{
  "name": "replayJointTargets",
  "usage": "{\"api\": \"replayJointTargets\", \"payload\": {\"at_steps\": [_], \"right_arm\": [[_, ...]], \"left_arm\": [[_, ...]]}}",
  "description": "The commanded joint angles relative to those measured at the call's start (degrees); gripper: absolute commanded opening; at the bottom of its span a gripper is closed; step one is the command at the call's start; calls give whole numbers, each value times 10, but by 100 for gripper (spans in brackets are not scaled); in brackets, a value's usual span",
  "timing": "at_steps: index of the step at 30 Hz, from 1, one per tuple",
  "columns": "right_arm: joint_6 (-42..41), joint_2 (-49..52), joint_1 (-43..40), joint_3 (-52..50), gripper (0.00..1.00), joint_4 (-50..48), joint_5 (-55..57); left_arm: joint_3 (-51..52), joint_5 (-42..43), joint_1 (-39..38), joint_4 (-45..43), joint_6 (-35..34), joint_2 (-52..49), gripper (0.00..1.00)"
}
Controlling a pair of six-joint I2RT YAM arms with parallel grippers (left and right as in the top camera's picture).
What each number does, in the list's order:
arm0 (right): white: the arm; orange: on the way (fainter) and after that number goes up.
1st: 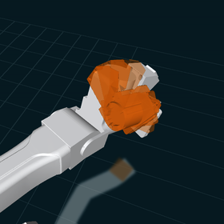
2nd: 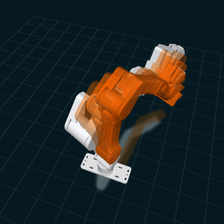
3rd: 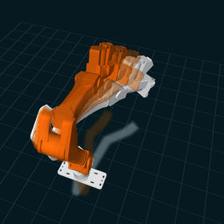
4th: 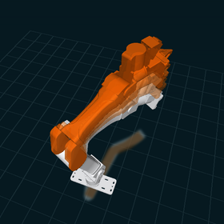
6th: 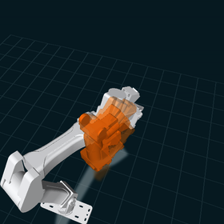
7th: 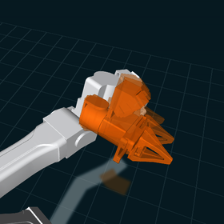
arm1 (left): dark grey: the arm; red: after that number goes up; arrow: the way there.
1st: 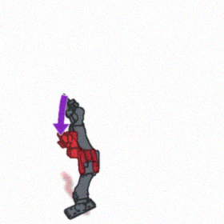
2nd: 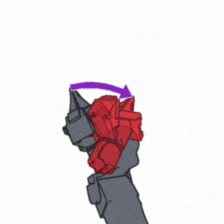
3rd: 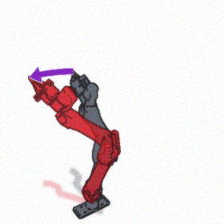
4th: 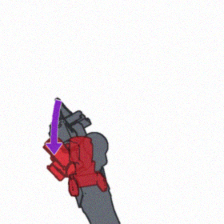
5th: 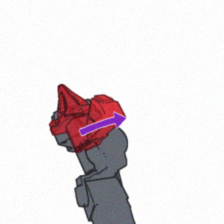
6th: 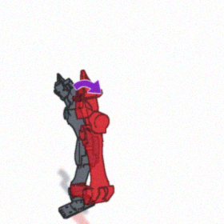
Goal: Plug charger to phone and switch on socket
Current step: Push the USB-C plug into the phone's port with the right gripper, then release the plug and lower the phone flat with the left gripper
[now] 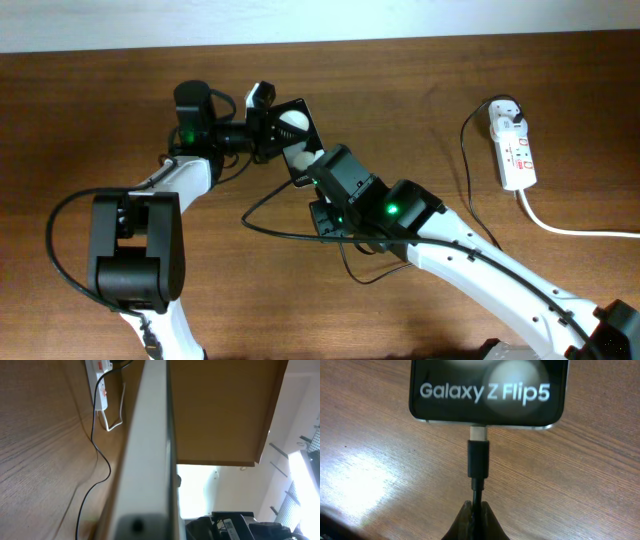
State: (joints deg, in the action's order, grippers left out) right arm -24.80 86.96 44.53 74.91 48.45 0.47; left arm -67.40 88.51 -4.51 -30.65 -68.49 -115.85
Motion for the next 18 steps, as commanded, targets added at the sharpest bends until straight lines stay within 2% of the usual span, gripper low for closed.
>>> {"api": "replayJointTargets", "payload": {"at_steps": [1,7,16,18], "right_arm": [[6,5,-3,-1,4,-5,-2],[6,5,-3,-1,4,-8,13],[6,5,-4,-1,4,-72,48],[36,5,-4,-1,4,-99,50]], "left_arm": [[-12,17,0,-2,13,-1,0],[-12,17,0,-2,26,-1,0],[-12,17,-12,-2,26,-1,0],[-10,17,-12,-1,26,-1,0]]}}
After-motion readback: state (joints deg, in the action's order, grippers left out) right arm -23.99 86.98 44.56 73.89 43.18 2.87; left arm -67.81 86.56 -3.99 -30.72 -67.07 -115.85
